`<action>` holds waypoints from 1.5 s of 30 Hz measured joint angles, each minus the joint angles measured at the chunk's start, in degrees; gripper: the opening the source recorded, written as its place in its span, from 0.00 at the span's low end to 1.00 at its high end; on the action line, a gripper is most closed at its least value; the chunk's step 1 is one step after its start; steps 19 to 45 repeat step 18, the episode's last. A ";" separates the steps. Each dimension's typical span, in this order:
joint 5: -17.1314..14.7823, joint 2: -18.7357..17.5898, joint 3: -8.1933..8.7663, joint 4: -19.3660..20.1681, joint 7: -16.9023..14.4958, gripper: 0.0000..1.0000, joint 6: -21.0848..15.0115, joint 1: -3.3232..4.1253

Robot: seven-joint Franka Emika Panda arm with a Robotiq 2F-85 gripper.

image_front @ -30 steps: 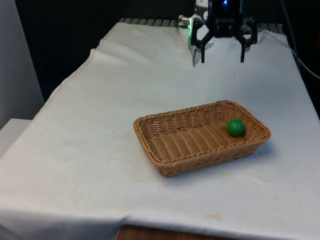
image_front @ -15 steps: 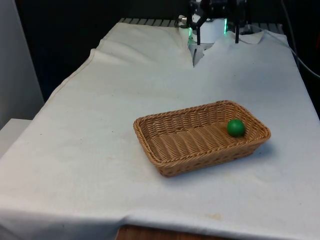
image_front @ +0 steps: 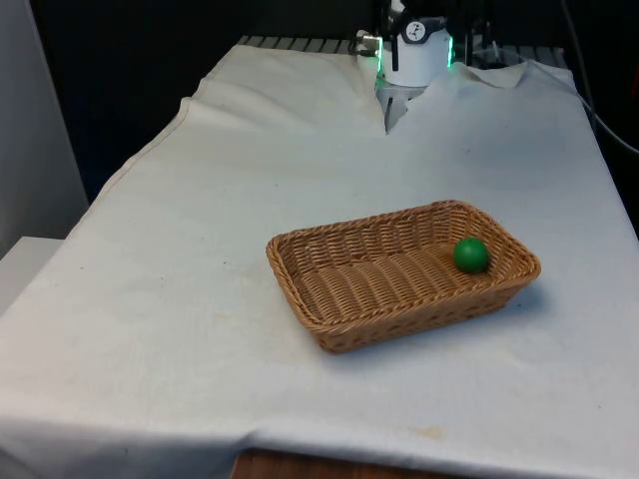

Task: Pick up the ball and place it into the basket.

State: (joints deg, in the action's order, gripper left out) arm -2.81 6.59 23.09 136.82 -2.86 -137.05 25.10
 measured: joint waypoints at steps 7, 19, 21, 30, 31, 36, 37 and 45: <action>3.44 2.41 0.00 1.55 1.89 1.00 0.74 0.00; 6.93 4.58 0.06 2.06 4.07 1.00 2.92 -0.06; 6.93 4.58 0.06 2.06 4.07 1.00 2.92 -0.06; 6.93 4.58 0.06 2.06 4.07 1.00 2.92 -0.06; 6.93 4.58 0.06 2.06 4.07 1.00 2.92 -0.06; 6.93 4.58 0.06 2.06 4.07 1.00 2.92 -0.06; 6.93 4.58 0.06 2.06 4.07 1.00 2.92 -0.06; 6.93 4.58 0.06 2.06 4.07 1.00 2.92 -0.06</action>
